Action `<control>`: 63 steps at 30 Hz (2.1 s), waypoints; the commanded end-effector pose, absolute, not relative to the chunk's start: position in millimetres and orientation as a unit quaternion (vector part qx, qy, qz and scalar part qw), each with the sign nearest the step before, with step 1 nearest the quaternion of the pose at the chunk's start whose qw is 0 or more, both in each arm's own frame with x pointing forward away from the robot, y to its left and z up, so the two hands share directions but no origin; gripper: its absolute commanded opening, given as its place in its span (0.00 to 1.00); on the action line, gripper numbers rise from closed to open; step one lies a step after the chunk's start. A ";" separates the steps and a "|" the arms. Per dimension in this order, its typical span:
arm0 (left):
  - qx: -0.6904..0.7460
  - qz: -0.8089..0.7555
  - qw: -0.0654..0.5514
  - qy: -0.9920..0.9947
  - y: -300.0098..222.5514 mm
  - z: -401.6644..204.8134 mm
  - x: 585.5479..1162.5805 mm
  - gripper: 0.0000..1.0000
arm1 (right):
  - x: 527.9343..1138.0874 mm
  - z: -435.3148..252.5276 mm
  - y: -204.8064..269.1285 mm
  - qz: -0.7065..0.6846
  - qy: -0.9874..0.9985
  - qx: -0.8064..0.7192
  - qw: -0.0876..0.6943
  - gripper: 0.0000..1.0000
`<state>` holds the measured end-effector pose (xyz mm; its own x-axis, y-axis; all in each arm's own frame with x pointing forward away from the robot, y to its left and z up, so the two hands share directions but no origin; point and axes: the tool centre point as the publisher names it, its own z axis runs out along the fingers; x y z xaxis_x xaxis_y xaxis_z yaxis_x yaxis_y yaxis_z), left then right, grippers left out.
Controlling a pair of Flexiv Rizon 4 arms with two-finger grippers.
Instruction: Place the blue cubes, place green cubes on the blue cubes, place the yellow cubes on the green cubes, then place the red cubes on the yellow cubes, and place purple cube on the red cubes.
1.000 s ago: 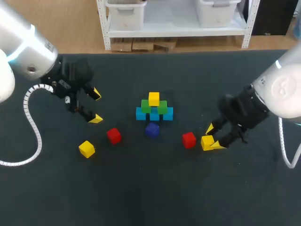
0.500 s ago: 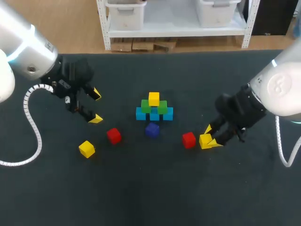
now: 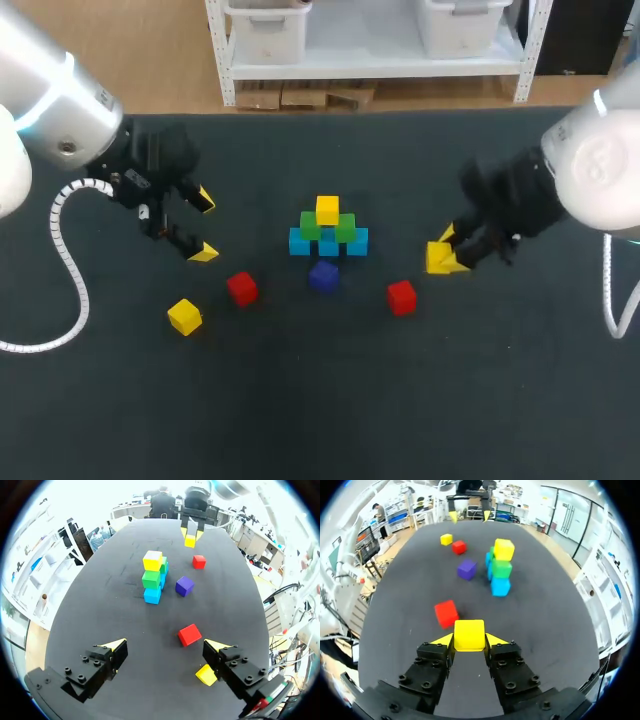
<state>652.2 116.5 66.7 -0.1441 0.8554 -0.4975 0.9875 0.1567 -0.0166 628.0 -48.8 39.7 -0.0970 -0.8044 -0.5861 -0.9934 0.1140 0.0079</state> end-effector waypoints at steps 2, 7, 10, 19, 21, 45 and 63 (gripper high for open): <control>0.627 -0.175 0.193 0.734 118.2 65.5 651.9 1.00 | 638.8 50.1 -24.4 0.200 0.713 -0.630 0.233 0.00; 0.627 -0.175 0.193 0.734 118.2 65.5 651.9 1.00 | 649.2 57.8 -0.1 0.195 0.703 -0.641 0.239 0.00; 0.627 -0.175 0.193 0.734 118.2 65.5 651.9 1.00 | 655.8 60.8 10.0 0.194 0.701 -0.643 0.240 0.00; 0.627 -0.175 0.193 0.734 118.2 65.5 651.9 1.00 | 672.9 72.3 27.4 0.190 0.698 -0.644 0.251 0.00; 0.627 -0.175 0.193 0.734 118.2 65.5 651.9 1.00 | 676.8 72.8 31.1 0.188 0.695 -0.647 0.251 0.00; 0.627 -0.175 0.193 0.734 118.2 65.5 651.9 1.00 | 697.3 67.6 57.6 0.183 0.685 -0.662 0.242 0.00; 0.627 -0.175 0.193 0.734 118.2 65.5 651.9 1.00 | 700.9 62.4 57.7 0.204 0.693 -0.647 0.245 0.00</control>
<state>652.1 116.5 66.6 -0.1443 0.8554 -0.4974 0.9875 0.1568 -0.0167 698.2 58.4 63.8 -0.0445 -0.7998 -0.5987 -0.9956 0.0852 -0.0399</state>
